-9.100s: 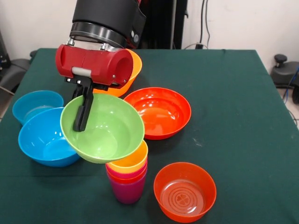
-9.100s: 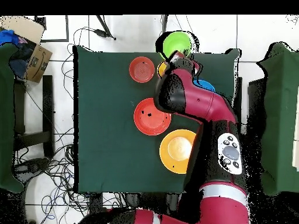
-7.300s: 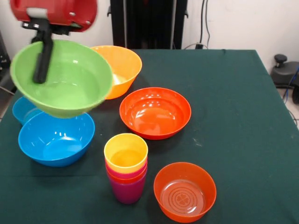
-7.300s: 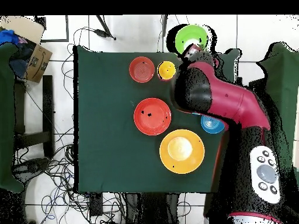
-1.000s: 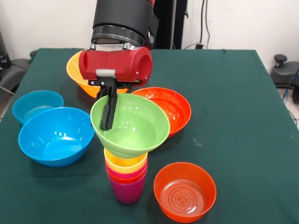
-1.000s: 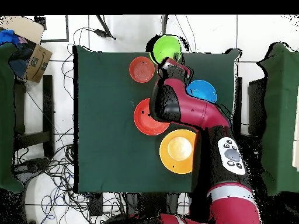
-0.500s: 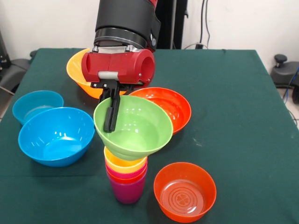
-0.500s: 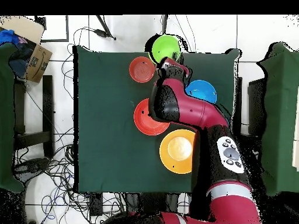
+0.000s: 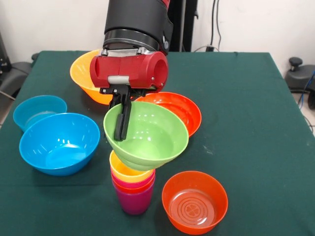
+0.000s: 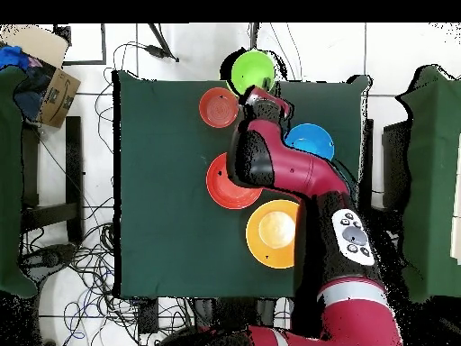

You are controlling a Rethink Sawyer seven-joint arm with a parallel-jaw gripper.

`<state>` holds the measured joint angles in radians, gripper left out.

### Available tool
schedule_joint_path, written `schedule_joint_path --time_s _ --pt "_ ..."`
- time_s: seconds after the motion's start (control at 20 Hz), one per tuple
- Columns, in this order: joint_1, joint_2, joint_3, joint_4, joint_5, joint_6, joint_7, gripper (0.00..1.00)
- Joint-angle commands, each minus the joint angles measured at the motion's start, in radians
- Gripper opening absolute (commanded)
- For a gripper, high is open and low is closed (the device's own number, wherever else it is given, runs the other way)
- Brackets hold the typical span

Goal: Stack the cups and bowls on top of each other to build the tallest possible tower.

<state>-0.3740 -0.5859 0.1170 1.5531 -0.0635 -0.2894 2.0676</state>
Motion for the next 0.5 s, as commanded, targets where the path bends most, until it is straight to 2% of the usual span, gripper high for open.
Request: schedule_joint_path --time_s 0.05,0.5 --pt "-0.020 0.071 0.099 0.056 -0.017 -0.022 0.194 0.00" --pt "-0.025 0.075 0.098 0.062 -0.014 -0.030 0.193 0.00"
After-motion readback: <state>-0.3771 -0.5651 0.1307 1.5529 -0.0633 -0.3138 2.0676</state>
